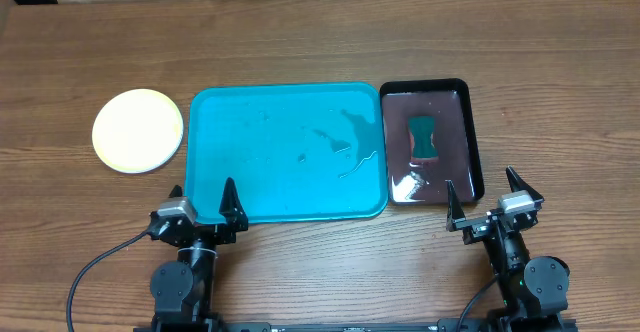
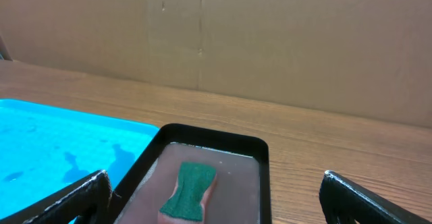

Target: Clean dirty plates on tray and stack at the side

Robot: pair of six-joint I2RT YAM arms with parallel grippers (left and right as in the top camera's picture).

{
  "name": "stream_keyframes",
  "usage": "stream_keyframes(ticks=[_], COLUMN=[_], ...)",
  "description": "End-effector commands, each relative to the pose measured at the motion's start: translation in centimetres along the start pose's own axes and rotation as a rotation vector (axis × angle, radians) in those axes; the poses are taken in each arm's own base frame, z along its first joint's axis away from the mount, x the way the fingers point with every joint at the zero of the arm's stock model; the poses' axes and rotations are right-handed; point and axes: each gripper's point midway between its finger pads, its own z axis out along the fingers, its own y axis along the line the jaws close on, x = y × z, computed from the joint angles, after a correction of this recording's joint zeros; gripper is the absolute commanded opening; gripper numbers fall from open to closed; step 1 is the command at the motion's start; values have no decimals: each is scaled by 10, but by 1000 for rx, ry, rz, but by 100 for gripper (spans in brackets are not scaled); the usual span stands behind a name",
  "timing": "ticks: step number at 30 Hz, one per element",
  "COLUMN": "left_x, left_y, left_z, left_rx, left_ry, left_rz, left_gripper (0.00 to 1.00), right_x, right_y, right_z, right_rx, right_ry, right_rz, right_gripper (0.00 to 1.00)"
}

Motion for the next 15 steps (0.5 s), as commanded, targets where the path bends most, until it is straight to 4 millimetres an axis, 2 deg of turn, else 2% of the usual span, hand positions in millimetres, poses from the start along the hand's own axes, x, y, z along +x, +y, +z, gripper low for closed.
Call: stream_keyframes(ticks=[1, 3, 15], left_x=[0, 3, 2], left_y=[-4, -14, -12], left_z=[0, -1, -1], left_rx=[31, 87, 79], left_ry=[-7, -6, -6], left_rz=[293, 449, 458], left_gripper=[100, 100, 100], right_x=[2, 2, 2], right_y=[-1, -1, -1], right_z=[0, 0, 0], right_rx=[6, 6, 6], right_ry=[-2, -2, -2], right_rz=[0, 0, 0], right_gripper=[100, 100, 100])
